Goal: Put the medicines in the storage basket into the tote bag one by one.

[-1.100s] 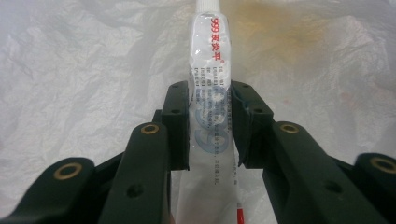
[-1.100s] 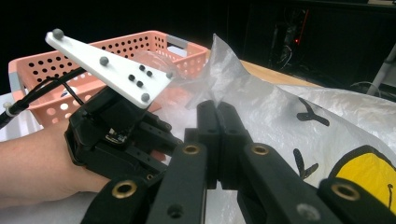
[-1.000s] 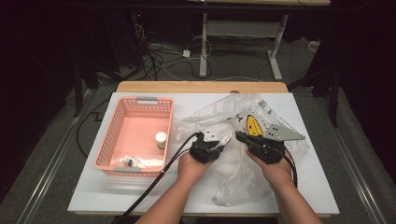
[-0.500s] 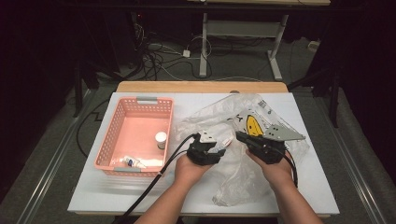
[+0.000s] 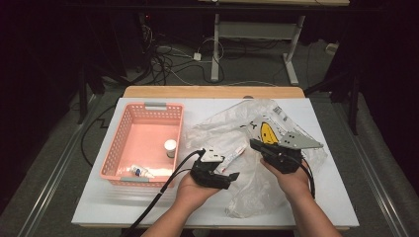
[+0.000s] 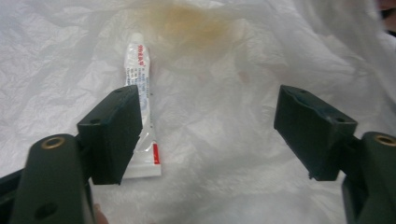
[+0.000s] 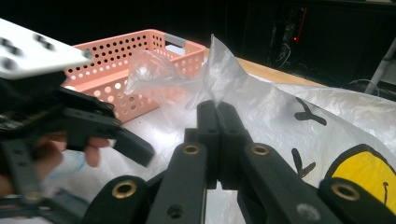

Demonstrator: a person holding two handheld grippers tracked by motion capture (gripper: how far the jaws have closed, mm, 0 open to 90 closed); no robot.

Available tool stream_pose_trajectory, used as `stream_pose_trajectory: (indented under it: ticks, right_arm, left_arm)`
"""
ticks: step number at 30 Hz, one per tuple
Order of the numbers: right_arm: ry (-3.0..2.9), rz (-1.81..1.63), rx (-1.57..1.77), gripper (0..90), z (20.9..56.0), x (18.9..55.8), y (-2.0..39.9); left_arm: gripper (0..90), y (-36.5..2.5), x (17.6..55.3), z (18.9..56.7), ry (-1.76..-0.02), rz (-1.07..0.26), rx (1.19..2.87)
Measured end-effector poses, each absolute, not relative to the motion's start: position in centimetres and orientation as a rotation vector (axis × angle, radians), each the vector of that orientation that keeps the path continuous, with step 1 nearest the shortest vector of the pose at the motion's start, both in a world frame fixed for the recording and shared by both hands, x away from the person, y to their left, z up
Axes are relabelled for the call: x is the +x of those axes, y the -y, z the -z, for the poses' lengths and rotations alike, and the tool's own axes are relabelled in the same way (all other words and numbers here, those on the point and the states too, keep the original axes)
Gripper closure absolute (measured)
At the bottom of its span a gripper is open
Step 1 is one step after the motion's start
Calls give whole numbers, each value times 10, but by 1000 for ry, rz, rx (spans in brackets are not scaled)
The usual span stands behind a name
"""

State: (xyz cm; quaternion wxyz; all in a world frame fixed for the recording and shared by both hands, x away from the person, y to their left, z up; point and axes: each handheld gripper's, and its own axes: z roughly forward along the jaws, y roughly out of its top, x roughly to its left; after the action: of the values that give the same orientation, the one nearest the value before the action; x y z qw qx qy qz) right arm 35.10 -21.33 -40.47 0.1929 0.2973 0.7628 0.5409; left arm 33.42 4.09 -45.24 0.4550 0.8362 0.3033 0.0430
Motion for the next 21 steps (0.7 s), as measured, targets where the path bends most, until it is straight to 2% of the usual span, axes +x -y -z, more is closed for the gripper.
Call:
stream_pose_trajectory:
  ticks: [11, 13, 17, 21]
  right_arm:
    - [-2140, -1515, 836, 900, 404, 350, 213]
    - [-2141, -1513, 834, 900, 404, 350, 213]
    - [-2145, -1507, 829, 900, 405, 350, 212]
    - [-2145, -1507, 825, 900, 405, 349, 211]
  left_arm:
    - [128, -69, 308, 431, -742, -149, 2046]
    - [66, -73, 306, 427, -761, -162, 2037]
    - [0, -84, 304, 423, -787, -184, 2030]
    - [0, -96, 302, 421, -830, -221, 2008]
